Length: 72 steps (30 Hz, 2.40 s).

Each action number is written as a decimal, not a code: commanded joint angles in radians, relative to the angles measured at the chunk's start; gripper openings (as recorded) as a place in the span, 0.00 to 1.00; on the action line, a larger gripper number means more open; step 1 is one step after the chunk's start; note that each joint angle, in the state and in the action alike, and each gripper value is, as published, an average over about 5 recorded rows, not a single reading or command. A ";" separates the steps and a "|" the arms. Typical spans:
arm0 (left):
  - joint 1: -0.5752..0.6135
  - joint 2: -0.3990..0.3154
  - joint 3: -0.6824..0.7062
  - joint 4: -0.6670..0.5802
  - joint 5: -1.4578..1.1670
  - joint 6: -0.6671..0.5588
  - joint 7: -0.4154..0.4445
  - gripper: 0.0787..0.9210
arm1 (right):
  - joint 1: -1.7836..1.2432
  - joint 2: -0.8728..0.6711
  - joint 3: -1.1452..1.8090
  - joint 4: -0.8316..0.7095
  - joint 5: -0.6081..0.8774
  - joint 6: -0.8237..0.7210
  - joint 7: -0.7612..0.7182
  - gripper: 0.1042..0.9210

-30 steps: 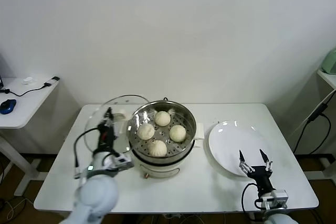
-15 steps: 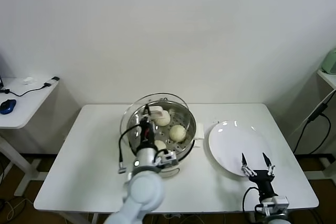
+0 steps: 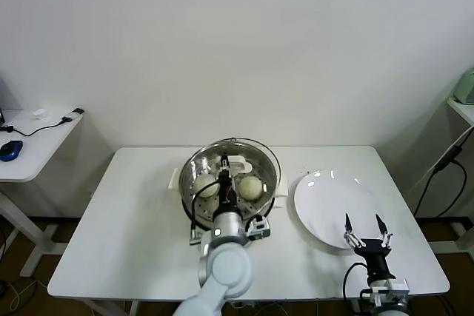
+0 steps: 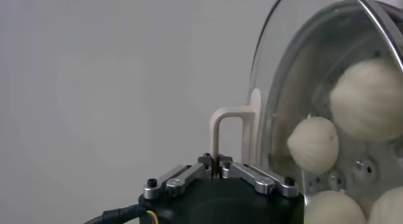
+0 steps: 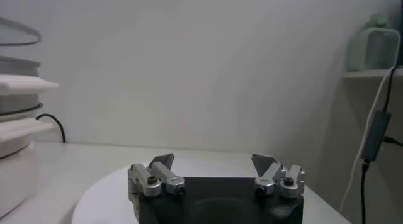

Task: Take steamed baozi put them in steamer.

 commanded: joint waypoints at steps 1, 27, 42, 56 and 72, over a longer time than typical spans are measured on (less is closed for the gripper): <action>0.000 -0.028 -0.002 0.078 0.063 0.027 -0.018 0.07 | -0.004 0.005 0.003 0.001 -0.010 0.030 0.017 0.88; 0.015 0.000 -0.007 0.022 0.014 -0.008 -0.016 0.25 | -0.002 -0.009 -0.008 0.003 -0.024 0.057 -0.003 0.88; 0.128 0.139 -0.044 -0.362 -0.690 -0.188 -0.170 0.76 | -0.017 -0.010 -0.027 0.039 0.030 -0.018 -0.019 0.88; 0.336 0.214 -0.801 -0.326 -1.890 -0.625 -0.371 0.88 | -0.036 -0.009 -0.011 0.068 0.057 0.070 -0.019 0.88; 0.446 0.277 -0.715 0.129 -1.864 -0.853 -0.336 0.88 | 0.001 -0.001 -0.032 0.025 0.063 0.063 0.007 0.88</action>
